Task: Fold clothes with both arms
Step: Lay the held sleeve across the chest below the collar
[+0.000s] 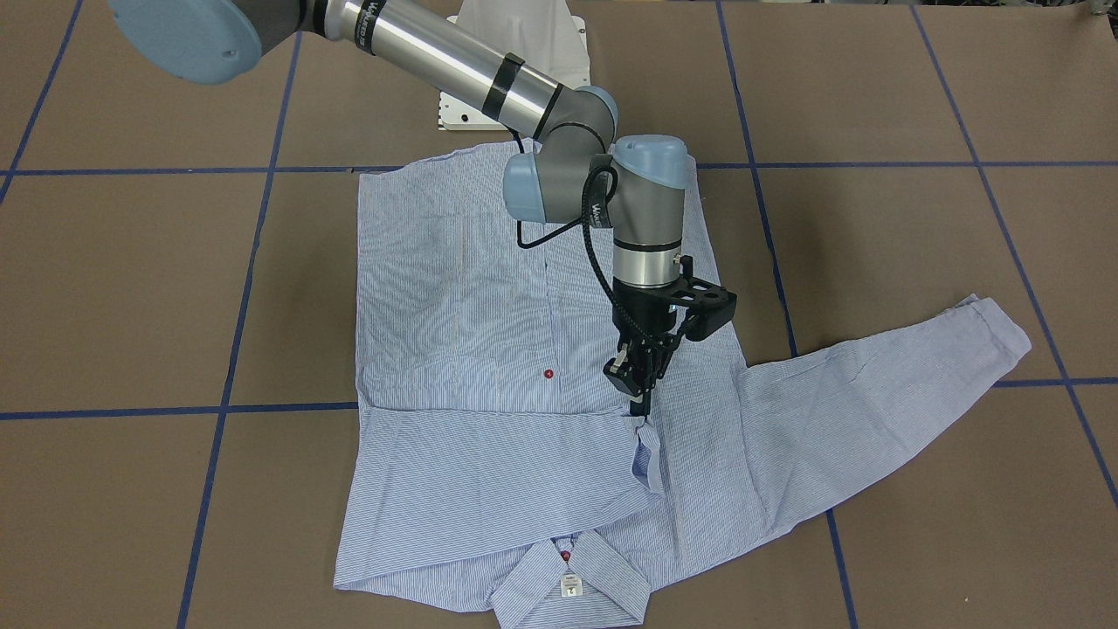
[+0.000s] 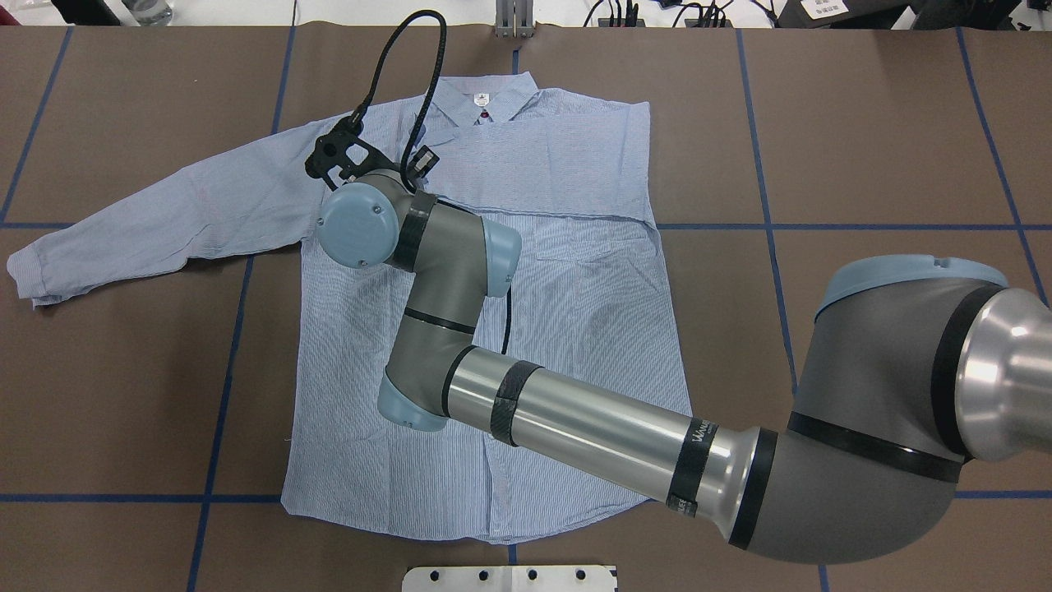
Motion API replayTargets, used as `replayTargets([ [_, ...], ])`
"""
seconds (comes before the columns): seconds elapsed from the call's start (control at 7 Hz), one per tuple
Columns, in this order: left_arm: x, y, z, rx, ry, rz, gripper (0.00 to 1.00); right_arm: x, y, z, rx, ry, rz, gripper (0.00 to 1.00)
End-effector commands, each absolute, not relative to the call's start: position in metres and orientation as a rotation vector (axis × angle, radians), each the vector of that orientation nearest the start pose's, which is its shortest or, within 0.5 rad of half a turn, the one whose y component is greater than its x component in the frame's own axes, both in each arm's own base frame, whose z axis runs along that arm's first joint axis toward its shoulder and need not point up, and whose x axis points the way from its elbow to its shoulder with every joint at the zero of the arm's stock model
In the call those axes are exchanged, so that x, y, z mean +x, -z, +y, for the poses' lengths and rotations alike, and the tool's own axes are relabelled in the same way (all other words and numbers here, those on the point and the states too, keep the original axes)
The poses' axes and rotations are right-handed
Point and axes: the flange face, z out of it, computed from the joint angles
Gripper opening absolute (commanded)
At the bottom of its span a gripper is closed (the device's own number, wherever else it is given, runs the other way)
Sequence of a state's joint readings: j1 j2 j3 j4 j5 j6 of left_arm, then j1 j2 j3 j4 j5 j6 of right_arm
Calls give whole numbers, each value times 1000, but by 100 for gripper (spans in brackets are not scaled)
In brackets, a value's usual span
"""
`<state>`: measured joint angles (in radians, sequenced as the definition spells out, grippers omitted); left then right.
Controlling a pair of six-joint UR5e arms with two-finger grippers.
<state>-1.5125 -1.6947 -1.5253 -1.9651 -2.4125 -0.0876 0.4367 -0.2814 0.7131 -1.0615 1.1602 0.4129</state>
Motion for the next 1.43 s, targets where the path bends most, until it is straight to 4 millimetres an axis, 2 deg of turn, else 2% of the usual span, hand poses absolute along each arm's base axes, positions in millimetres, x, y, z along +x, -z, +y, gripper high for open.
replayTargets([
  [0.0, -26, -570, -565, 383, -172, 856, 100, -749, -91, -521, 966, 476, -276, 80],
  [0.14, -26, -570, -564, 384, -173, 856, 100, -756, -92, -510, 989, 470, -248, 100],
  [0.43, -26, -569, -565, 386, -173, 854, 100, -752, -80, -510, 999, 462, -268, 100],
  [0.57, -26, -568, -565, 388, -174, 854, 100, -742, -71, -519, 1007, 439, -284, 100],
  [0.71, -26, -568, -565, 389, -174, 854, 100, -727, -68, -538, 978, 398, -341, 100],
  [0.86, -26, -568, -565, 389, -174, 854, 100, -716, -59, -547, 900, 195, -503, 100],
  [1.0, -26, -565, -567, 392, -175, 855, 100, -697, -54, -558, 821, 13, -695, 100],
  [1.14, -26, -563, -568, 396, -177, 855, 100, -689, -53, -563, 799, -73, -782, 100],
  [1.29, -26, -560, -570, 401, -178, 855, 100, -670, -62, -583, 748, -84, -849, 100],
])
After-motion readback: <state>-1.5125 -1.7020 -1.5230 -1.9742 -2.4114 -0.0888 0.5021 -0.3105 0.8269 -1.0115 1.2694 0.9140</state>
